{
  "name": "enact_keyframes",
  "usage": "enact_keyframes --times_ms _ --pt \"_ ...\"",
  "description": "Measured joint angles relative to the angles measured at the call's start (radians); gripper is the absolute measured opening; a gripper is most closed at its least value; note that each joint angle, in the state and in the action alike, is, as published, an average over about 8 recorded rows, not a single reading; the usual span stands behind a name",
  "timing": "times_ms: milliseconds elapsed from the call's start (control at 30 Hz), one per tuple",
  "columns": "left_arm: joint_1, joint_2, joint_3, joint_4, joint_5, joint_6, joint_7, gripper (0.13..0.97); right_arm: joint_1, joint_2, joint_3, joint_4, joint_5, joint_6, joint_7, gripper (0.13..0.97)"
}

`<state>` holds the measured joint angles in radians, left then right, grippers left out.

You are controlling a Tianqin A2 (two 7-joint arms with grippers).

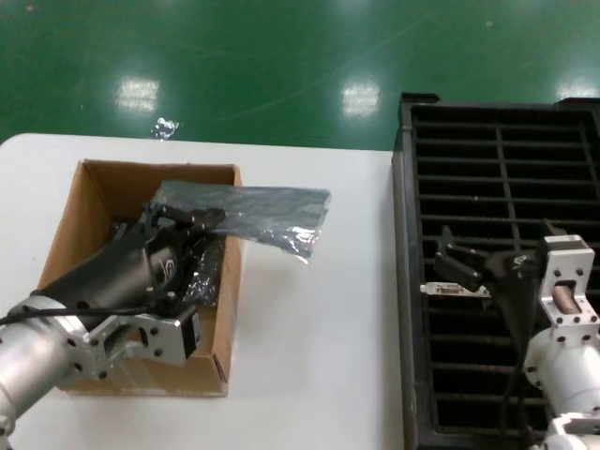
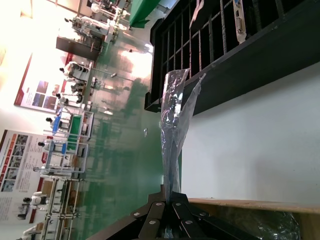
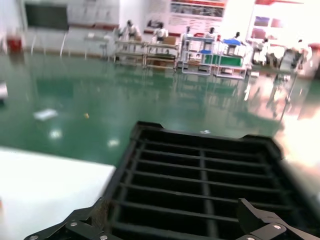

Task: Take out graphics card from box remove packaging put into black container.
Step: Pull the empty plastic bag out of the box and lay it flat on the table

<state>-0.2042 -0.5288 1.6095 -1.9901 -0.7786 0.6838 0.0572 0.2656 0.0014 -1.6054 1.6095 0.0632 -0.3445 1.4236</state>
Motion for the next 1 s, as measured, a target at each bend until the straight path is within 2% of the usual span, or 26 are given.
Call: enact_keyframes --times_ms 133,200,333,467,633,733,833,1000 --pt "0.0 0.0 0.0 0.0 0.0 0.0 0.0 0.139 0.029 -0.001 -0.026 -0.06 -0.042 0.039 0.184 0.877" --pt "0.0 0.002 0.0 -0.001 0.002 0.003 -0.003 0.139 0.04 -0.001 -0.032 -0.075 -0.072 0.041 0.258 0.886" --pt "-0.005 0.024 0.003 -0.006 0.02 0.031 -0.031 0.139 0.047 -0.001 -0.035 -0.084 -0.086 0.038 0.304 0.924" --pt "-0.017 0.084 0.015 -0.007 0.072 0.079 -0.085 0.139 0.044 -0.001 -0.029 -0.081 -0.035 0.041 0.242 0.952" --pt "-0.04 0.201 0.057 0.028 0.174 0.104 -0.13 0.139 0.04 -0.001 -0.024 -0.079 0.017 0.045 0.18 0.961" --pt "-0.053 0.269 0.096 0.074 0.237 0.082 -0.123 0.139 0.04 -0.001 -0.022 -0.078 0.035 0.046 0.16 0.966" --pt "-0.065 0.321 0.142 0.135 0.291 0.03 -0.088 0.139 0.039 -0.001 -0.021 -0.078 0.046 0.046 0.148 0.966" --pt "-0.073 0.374 0.207 0.244 0.347 -0.078 -0.015 0.139 0.039 -0.001 -0.02 -0.078 0.056 0.047 0.137 0.966"
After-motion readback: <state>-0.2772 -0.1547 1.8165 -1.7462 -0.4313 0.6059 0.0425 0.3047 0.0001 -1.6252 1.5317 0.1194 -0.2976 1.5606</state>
